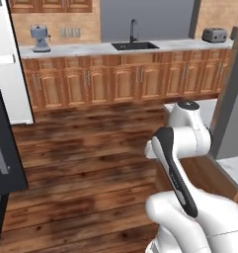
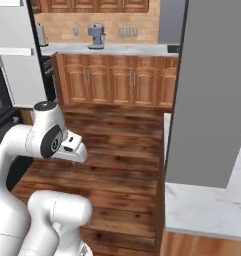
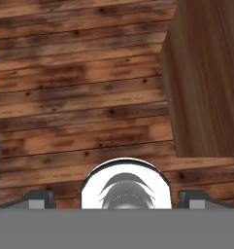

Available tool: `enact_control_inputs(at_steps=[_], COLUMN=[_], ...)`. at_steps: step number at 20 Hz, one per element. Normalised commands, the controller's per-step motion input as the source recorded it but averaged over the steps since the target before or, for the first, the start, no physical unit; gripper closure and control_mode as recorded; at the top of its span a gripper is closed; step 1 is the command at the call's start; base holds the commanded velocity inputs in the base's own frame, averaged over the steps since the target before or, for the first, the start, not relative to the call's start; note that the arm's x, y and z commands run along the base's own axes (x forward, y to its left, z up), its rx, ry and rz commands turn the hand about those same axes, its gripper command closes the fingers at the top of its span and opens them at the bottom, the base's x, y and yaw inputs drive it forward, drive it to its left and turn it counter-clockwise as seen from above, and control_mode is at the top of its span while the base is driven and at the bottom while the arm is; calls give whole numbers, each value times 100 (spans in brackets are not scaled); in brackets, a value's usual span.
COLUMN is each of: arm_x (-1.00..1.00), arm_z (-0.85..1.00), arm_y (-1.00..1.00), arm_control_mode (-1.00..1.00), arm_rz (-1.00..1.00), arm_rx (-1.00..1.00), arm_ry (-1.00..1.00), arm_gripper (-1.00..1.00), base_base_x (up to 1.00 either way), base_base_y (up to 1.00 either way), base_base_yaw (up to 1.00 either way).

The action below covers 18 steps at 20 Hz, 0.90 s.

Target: Place the cold items (carrot and mushroom) from the fridge in one tupperware on the dining counter. Place the warm items (kebab skewer and hot dog) in the stove area in another tupperware.

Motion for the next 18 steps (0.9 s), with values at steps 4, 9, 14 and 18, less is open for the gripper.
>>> enact_control_inputs(at_steps=[4, 9, 14, 18], arm_x=[0, 0, 0, 0], arm_z=[0, 0, 0, 0], arm_y=[0, 0, 0, 0], arm_control_mode=[100, 100, 100, 100], arm_rz=[0, 0, 0, 0], arm_rx=[0, 0, 0, 0], arm_ry=[0, 0, 0, 0], arm_gripper=[-100, -100, -100, -100], base_base_x=[72, 97, 100, 100], base_base_y=[33, 15, 12, 4], base_base_yaw=[-7, -2, 0, 0])
